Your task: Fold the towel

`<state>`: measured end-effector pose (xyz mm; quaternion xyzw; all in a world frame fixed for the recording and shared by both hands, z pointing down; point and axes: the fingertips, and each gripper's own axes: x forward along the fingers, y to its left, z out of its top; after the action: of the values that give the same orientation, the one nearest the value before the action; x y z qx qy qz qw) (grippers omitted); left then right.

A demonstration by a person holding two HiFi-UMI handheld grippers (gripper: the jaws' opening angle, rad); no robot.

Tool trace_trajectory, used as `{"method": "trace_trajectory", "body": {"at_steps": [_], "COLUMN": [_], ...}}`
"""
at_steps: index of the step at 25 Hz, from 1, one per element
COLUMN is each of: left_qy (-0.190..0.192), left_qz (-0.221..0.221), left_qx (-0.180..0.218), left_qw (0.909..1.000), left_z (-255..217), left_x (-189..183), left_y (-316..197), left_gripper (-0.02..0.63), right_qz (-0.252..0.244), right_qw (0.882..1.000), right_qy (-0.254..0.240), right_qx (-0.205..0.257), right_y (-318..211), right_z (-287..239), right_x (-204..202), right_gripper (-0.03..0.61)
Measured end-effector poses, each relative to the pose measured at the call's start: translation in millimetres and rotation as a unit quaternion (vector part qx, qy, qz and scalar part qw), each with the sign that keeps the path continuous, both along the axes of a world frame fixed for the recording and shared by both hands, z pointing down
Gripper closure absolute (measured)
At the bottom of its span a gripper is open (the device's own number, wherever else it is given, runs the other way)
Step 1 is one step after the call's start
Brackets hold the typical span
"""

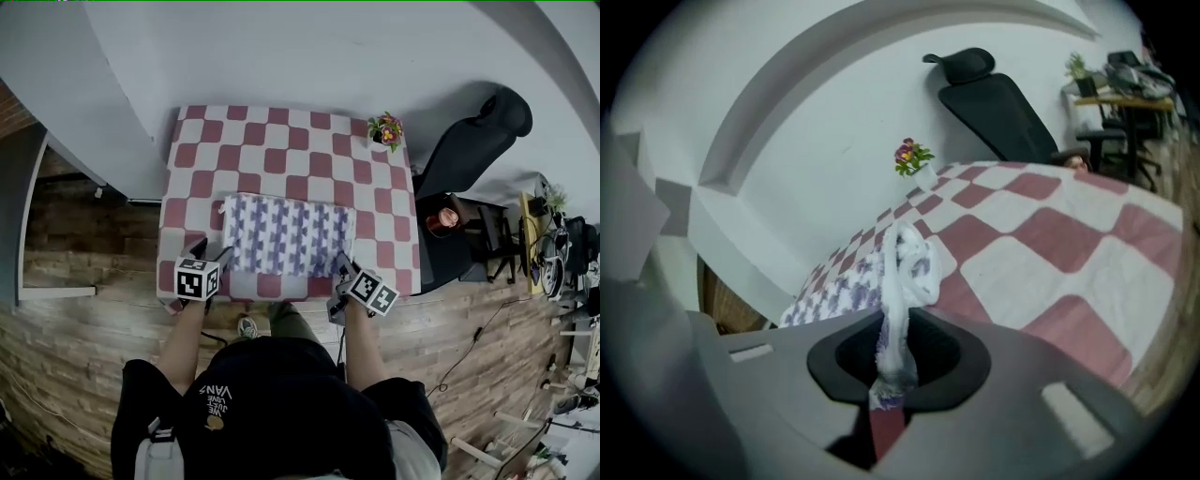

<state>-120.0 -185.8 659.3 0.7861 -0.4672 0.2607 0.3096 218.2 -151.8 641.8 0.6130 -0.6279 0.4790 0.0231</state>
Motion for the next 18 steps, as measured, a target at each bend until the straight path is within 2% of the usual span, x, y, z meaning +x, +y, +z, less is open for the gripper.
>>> {"method": "trace_trajectory", "body": {"at_steps": [3,7,12,18], "left_qy": [0.02,0.028,0.041,0.046], "left_qz": [-0.007,-0.015,-0.044,-0.071], "left_qx": [0.011,0.036,0.057,0.059], "left_qw": [0.9997,0.9989,0.9965,0.9946], "left_z": [-10.9,-28.8,-44.2,-47.5], "left_x": [-6.2,-16.9,-40.3,-65.0], "left_y": [2.9,8.3,25.1,59.9], "left_gripper": [0.333,0.333,0.333,0.333], "right_qz": [-0.044,-0.119,-0.226,-0.343], "right_qw": [0.995,0.974,0.934,0.882], "right_qy": [0.088,0.175,0.246,0.291], "right_qx": [0.028,0.083,0.127,0.139], "right_y": [-6.9,-25.5,-39.2,-37.9], "right_z": [-25.3,-65.9,-93.0,-88.0], "right_x": [-12.1,-49.8,-123.4,-221.5], "right_gripper": [0.532,0.534,0.534,0.534]}}
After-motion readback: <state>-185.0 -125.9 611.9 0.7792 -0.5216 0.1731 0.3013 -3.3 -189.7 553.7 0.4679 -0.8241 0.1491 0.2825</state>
